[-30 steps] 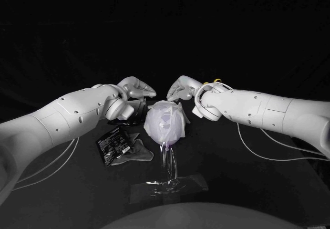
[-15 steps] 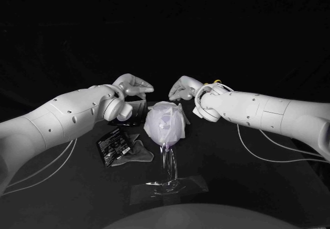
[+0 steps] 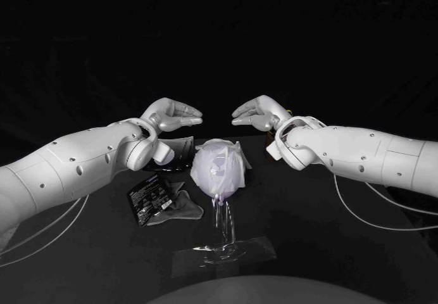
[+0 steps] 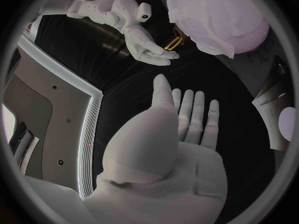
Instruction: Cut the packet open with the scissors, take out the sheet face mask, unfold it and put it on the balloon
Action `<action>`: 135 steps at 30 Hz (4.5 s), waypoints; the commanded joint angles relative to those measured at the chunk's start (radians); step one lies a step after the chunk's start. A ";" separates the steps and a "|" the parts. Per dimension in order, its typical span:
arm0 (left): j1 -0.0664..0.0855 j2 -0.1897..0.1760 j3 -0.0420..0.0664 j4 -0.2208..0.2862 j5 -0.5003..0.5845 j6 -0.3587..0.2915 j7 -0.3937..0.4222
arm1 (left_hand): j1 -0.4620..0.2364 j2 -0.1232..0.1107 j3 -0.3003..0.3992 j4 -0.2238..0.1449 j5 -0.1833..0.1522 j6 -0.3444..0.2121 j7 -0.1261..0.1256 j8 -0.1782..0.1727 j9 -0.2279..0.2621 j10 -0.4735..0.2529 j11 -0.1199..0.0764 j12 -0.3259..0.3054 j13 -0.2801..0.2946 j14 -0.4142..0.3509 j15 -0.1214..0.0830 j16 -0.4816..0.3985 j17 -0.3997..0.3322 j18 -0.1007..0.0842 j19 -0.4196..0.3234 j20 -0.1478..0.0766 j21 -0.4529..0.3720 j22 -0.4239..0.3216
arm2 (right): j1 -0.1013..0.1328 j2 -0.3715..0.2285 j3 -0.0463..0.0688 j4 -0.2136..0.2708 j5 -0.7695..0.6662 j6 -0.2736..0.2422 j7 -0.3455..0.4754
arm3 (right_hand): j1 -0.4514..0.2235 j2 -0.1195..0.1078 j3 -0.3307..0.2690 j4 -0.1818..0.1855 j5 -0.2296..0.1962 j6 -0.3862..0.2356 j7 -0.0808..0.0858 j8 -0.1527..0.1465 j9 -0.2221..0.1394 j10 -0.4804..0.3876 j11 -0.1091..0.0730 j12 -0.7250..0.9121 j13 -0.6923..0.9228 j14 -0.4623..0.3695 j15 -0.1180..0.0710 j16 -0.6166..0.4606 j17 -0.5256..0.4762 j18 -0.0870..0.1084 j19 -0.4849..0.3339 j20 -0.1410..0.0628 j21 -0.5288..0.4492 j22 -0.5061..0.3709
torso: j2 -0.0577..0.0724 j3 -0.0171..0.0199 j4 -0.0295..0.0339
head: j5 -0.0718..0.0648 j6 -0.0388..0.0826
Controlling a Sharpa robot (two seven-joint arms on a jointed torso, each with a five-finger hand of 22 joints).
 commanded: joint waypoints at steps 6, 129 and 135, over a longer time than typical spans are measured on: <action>0.003 0.053 0.002 -0.074 -0.126 0.147 -0.096 | -0.127 0.056 -0.026 0.000 -0.004 0.011 0.004 0.001 -0.005 0.058 -0.011 -0.017 0.002 0.069 -0.012 -0.045 0.007 0.001 0.095 -0.003 0.001 -0.014 | -0.001 -0.094 0.001 0.142 0.087 -0.058 0.081 | -0.027 0.023 -0.037 0.021 0.004 -0.005 0.022 -0.017 -0.015 -0.011 0.012 -0.027 0.000 0.012 0.015 -0.052 -0.016 0.009 0.007 0.003 0.000 -0.028 | 0.005 -0.0011 -0.0003 | -0.001 0.016; 0.062 0.152 0.011 -0.124 -0.390 0.125 -0.161 | 0.031 0.081 0.205 -0.050 -0.003 0.139 -0.054 0.176 0.062 0.279 -0.081 -0.125 0.000 0.235 -0.062 -0.197 0.054 0.081 0.267 -0.002 -0.099 -0.142 | -0.046 -0.290 -0.002 0.432 0.202 -0.147 0.190 | -0.056 0.005 -0.095 -0.014 0.004 -0.004 0.036 -0.032 -0.039 -0.029 0.027 -0.046 0.002 0.021 0.030 -0.169 -0.054 -0.004 -0.007 0.004 0.000 -0.106 | 0.066 0.0145 -0.0210 | 0.016 0.030; 0.062 0.150 0.011 -0.124 -0.403 0.112 -0.180 | 0.043 0.077 0.221 -0.046 -0.002 0.129 -0.052 0.185 0.081 0.285 -0.082 -0.140 0.000 0.240 -0.063 -0.210 0.054 0.076 0.272 -0.002 -0.099 -0.143 | -0.046 -0.292 -0.002 0.435 0.202 -0.149 0.190 | -0.056 0.005 -0.096 -0.014 0.004 -0.004 0.036 -0.031 -0.039 -0.029 0.027 -0.047 0.002 0.021 0.030 -0.170 -0.054 -0.004 -0.007 0.004 0.000 -0.106 | 0.066 0.0144 -0.0214 | 0.016 0.030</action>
